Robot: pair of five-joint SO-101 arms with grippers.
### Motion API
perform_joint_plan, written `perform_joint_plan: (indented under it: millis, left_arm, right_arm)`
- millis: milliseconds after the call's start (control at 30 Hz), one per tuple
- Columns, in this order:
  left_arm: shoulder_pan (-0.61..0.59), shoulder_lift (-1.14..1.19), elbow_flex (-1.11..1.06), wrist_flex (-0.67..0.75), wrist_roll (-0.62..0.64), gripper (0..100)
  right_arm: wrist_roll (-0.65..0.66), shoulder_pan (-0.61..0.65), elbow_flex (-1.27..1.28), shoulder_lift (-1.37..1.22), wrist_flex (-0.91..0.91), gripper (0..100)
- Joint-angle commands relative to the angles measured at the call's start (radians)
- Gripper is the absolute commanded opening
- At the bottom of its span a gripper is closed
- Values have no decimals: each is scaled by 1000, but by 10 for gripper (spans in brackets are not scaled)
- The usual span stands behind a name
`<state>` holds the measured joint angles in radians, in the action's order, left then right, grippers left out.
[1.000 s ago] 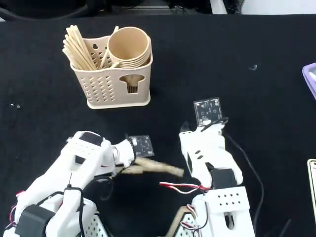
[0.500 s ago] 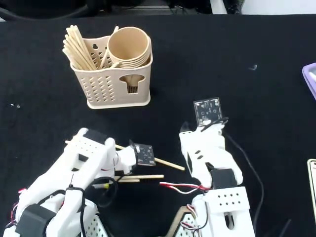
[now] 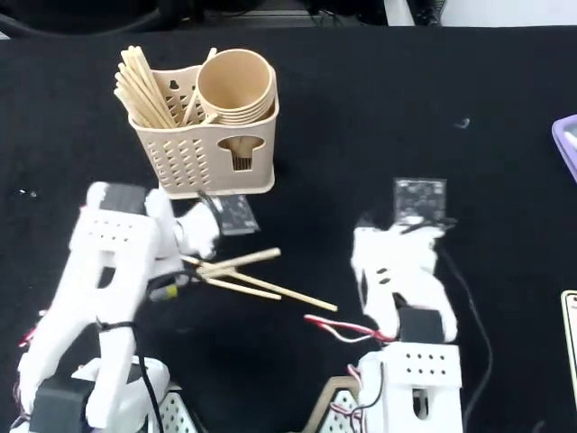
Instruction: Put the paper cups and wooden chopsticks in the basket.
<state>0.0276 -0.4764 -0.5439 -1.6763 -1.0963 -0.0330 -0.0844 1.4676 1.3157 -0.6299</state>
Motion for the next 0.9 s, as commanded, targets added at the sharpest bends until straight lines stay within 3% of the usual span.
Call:
perform_joint_plan:
  millis: [0, 167, 267, 533, 867]
  left_arm:
    - [-21, -87, 142, -81, 0, 30]
    - [-7, -282, 263, -72, 106, 30]
    - [42, -393, 340, 12, 253, 30]
    - [56, -529, 380, 479, 833, 30]
    - [-107, -442, 249, 1056, 1195, 30]
  right_arm:
    - [-37, -43, -31, 22, 32, 113]
    - [-37, -43, -31, 22, 34, 113]
    - [-37, -43, -31, 22, 34, 113]
    - [-34, -43, -30, 18, 34, 113]
    - [-32, -43, -30, 21, 34, 113]
